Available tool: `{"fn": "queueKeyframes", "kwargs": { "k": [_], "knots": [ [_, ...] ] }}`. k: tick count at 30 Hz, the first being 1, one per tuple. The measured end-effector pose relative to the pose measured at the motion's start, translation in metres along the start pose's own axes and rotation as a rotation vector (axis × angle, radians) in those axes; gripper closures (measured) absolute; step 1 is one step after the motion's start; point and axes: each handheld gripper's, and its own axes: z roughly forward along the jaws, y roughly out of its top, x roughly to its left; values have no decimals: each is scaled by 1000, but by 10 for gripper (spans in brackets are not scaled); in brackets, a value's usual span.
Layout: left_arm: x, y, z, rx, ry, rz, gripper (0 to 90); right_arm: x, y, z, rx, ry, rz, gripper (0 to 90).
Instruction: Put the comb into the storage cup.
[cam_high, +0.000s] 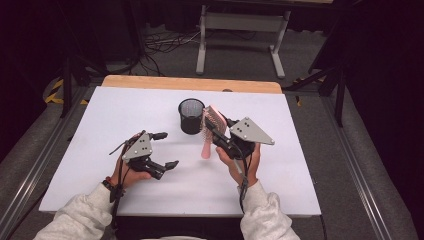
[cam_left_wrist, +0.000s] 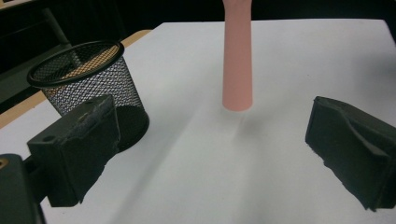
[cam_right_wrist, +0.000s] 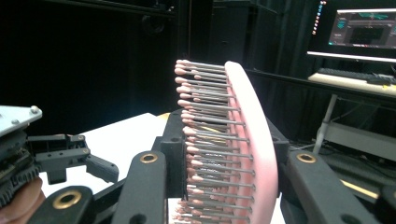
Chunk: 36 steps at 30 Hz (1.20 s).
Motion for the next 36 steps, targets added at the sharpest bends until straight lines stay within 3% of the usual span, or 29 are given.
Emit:
{"fn": "queueKeyframes", "kwargs": {
  "k": [8, 10, 15, 22, 36],
  "knots": [
    [-1, -17, -22, 14, 4, -7, 45, -7, -1, -2, 11, -2, -5, 638],
    [0, -20, -28, 19, 28, 5, 47, -8, 0, -3, 6, -6, -5, 639],
    [2, -27, -44, 7, 45, -2, 48, -9, 2, -5, 2, -8, -17, 638],
    [3, -37, -61, 26, 79, -3, 43, -11, 1, -5, 2, -4, -7, 638],
    [2, -55, -92, 42, 126, -47, 41, -13, 1, -5, 0, -2, -4, 638]
  ]
}}
